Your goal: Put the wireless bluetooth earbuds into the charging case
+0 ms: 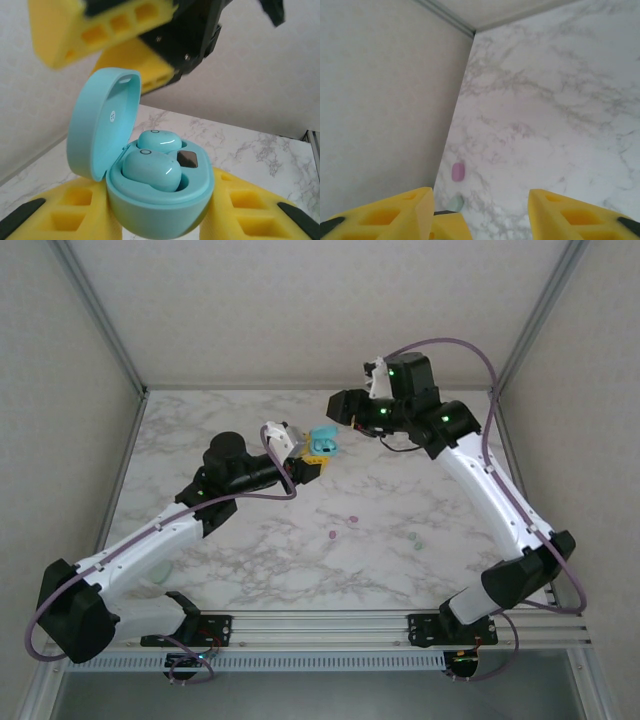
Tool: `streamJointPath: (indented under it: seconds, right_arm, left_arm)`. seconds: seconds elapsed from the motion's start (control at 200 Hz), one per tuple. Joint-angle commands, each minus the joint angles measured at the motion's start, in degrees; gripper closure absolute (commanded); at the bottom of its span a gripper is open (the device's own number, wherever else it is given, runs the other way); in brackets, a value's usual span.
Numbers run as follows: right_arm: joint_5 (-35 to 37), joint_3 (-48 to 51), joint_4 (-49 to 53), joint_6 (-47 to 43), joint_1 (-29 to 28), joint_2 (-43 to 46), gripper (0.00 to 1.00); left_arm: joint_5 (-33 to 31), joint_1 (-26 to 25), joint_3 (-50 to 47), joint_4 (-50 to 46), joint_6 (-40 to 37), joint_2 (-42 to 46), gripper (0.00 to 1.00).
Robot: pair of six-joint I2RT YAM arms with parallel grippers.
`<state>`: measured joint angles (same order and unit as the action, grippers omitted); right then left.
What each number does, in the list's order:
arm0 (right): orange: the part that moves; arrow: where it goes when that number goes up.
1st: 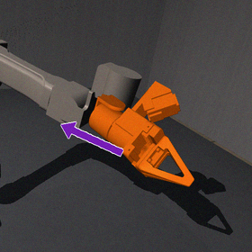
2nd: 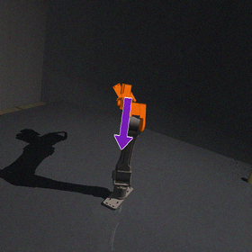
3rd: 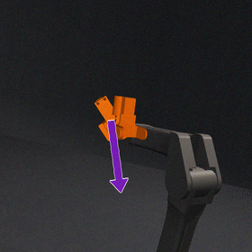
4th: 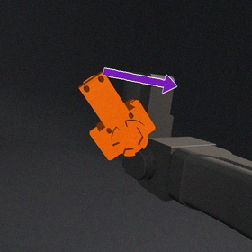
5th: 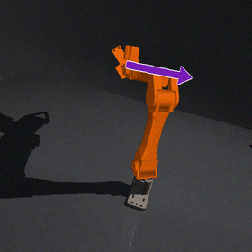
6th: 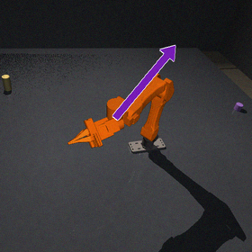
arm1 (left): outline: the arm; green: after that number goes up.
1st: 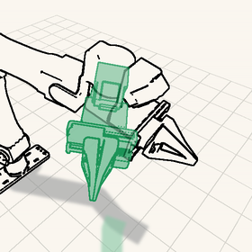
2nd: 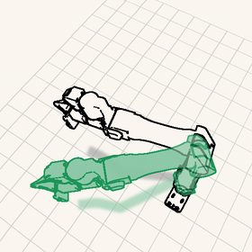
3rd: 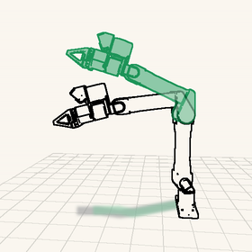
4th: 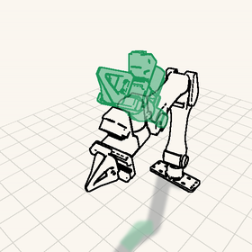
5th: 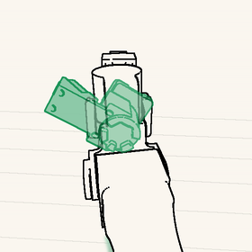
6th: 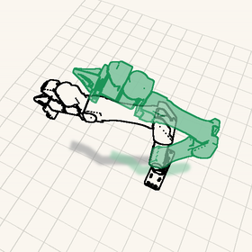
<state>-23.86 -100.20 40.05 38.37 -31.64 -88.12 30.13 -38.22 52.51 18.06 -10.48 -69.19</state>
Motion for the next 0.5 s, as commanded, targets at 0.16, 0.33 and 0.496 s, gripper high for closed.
streamJointPath:
  seconds: [0.16, 0.33, 0.496]
  right_arm:
    - [-10.12, 1.83, 2.10, -1.44, 0.15, 2.10, 0.44]
    - [-15.54, 9.90, -5.48, 3.09, 1.55, 7.09, 0.40]
    - [-22.70, 17.22, -16.22, 11.12, 4.12, 9.94, 0.36]
  left_arm:
    - [-0.74, -0.63, 1.29, 4.36, 1.61, 0.81, 0.85]
    - [-0.82, -0.55, 1.98, 5.03, 1.95, 0.12, 0.85]
    - [-0.25, -0.55, 2.55, 5.55, 2.39, -0.55, 0.85]
